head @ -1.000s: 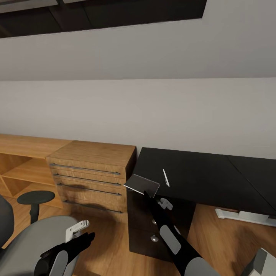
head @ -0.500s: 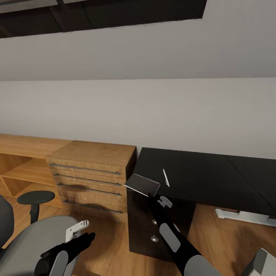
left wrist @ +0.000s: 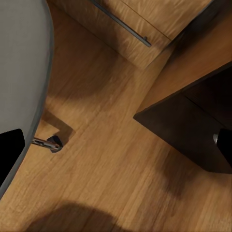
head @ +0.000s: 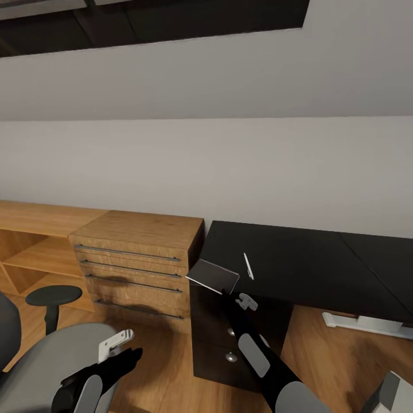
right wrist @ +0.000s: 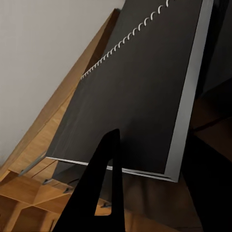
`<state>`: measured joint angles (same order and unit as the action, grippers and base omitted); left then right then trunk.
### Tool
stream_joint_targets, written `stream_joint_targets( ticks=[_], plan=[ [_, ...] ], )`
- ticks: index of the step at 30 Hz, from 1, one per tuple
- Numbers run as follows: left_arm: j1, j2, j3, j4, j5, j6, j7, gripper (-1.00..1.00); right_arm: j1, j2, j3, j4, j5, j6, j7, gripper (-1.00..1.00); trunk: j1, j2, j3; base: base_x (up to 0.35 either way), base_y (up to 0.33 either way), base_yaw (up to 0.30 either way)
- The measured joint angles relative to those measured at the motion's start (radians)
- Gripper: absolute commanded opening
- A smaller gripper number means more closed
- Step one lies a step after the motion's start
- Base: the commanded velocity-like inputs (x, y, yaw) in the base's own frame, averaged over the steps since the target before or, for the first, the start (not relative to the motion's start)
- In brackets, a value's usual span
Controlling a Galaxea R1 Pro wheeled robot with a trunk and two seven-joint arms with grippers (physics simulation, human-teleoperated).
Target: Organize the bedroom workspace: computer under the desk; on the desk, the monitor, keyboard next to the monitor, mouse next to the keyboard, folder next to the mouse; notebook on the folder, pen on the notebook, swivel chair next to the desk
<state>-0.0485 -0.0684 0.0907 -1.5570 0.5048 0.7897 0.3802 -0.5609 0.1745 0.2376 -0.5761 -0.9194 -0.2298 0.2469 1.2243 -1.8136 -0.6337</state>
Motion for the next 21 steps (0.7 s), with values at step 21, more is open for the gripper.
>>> stream_joint_targets(
  ticks=[21],
  plan=[
    [0.000,-0.001,-0.002,0.011,0.000,0.000,0.001,1.00,0.001,0.000,-0.005,0.004,-0.007,0.003,-0.003,-1.00,-0.053,0.098,0.044,0.000,0.000,0.000]
  ],
)
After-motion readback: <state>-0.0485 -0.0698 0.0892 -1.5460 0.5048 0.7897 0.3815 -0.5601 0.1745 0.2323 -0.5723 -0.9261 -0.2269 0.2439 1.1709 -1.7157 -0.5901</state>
